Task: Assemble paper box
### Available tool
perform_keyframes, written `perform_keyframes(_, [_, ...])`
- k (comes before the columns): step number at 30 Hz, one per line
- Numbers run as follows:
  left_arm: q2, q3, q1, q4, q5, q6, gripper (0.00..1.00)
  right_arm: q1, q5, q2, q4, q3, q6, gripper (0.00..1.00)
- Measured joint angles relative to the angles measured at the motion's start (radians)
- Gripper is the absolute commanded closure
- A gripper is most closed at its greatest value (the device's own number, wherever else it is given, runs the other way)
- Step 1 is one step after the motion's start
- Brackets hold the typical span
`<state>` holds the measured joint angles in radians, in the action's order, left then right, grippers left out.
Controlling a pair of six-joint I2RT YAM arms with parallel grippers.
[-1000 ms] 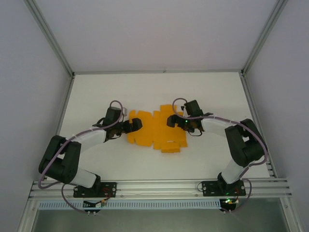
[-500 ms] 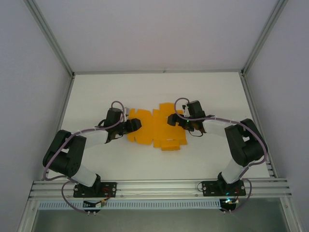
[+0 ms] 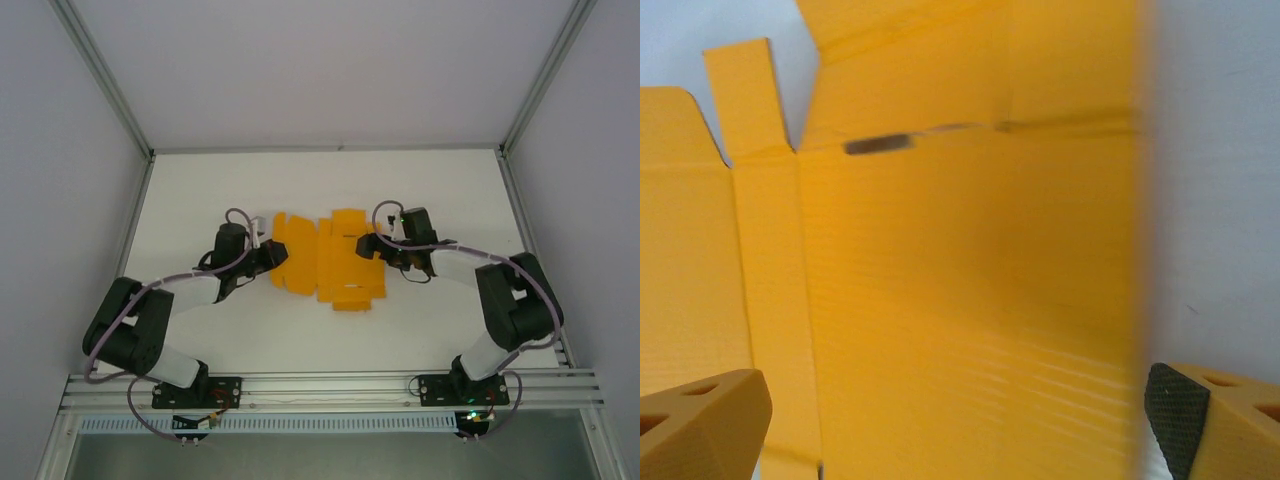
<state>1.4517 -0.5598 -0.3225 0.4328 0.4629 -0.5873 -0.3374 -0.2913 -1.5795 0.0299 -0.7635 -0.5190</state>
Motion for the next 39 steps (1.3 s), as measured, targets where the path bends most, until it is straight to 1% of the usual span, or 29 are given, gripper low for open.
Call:
perform_keyframes(3, [-0.088, -0.035, 0.007, -0.039, 0.016, 0.000, 1.00, 0.034, -0.010, 0.113, -0.053, 0.003, 0.013, 0.04])
perform_keyframes(5, [-0.150, -0.069, 0.010, -0.071, 0.020, 0.000, 1.00, 0.063, -0.040, 0.199, -0.065, 0.003, 0.018, 0.05])
perform_keyframes(9, [-0.283, -0.116, 0.017, -0.104, 0.035, -0.001, 1.00, 0.137, -0.151, 0.342, -0.069, 0.008, 0.033, 0.05])
perform_keyframes(12, [-0.371, -0.116, 0.020, -0.106, 0.068, -0.018, 1.00, 0.171, -0.233, 0.405, -0.069, 0.016, 0.047, 0.06])
perform_keyframes(14, [-0.414, -0.116, 0.020, -0.106, 0.088, -0.029, 1.00, 0.179, -0.280, 0.421, -0.070, 0.016, 0.054, 0.10])
perform_keyframes(18, [-0.488, -0.116, 0.021, -0.105, 0.127, -0.050, 1.00, 0.196, -0.391, 0.426, -0.062, 0.017, 0.050, 0.31])
perform_keyframes(21, [-0.526, -0.116, 0.021, -0.111, 0.136, -0.052, 1.00, 0.208, -0.482, 0.420, -0.031, 0.017, 0.035, 0.38])
perform_keyframes(23, [-0.546, -0.116, 0.021, -0.124, 0.134, -0.048, 1.00, 0.208, -0.529, 0.408, -0.007, 0.017, 0.029, 0.52])
perform_keyframes(28, [-0.558, -0.116, 0.024, -0.139, 0.128, -0.046, 1.00, 0.208, -0.616, 0.390, 0.043, 0.018, 0.029, 0.75])
perform_keyframes(31, [-0.555, -0.116, 0.027, -0.143, 0.122, -0.046, 1.00, 0.208, -0.655, 0.390, 0.087, 0.021, 0.028, 0.86])
perform_keyframes(33, [-0.555, -0.114, 0.027, -0.144, 0.119, -0.046, 1.00, 0.208, -0.673, 0.391, 0.105, 0.022, 0.031, 0.97])
perform_keyframes(34, [-0.555, -0.114, 0.029, -0.146, 0.112, -0.045, 0.98, 0.208, -0.679, 0.393, 0.109, 0.023, 0.035, 1.00])
perform_keyframes(35, [-0.554, -0.114, 0.030, -0.153, 0.104, -0.045, 0.80, 0.208, -0.685, 0.394, 0.108, 0.023, 0.039, 1.00])
perform_keyframes(36, [-0.555, -0.114, 0.030, -0.165, 0.095, -0.039, 0.59, 0.208, -0.687, 0.395, 0.107, 0.023, 0.050, 1.00])
perform_keyframes(38, [-0.555, -0.114, 0.030, -0.204, 0.059, -0.026, 0.22, 0.208, -0.688, 0.397, 0.086, 0.022, 0.071, 1.00])
perform_keyframes(39, [-0.554, -0.114, 0.030, -0.231, 0.037, -0.021, 0.08, 0.208, -0.687, 0.397, 0.069, 0.022, 0.084, 1.00])
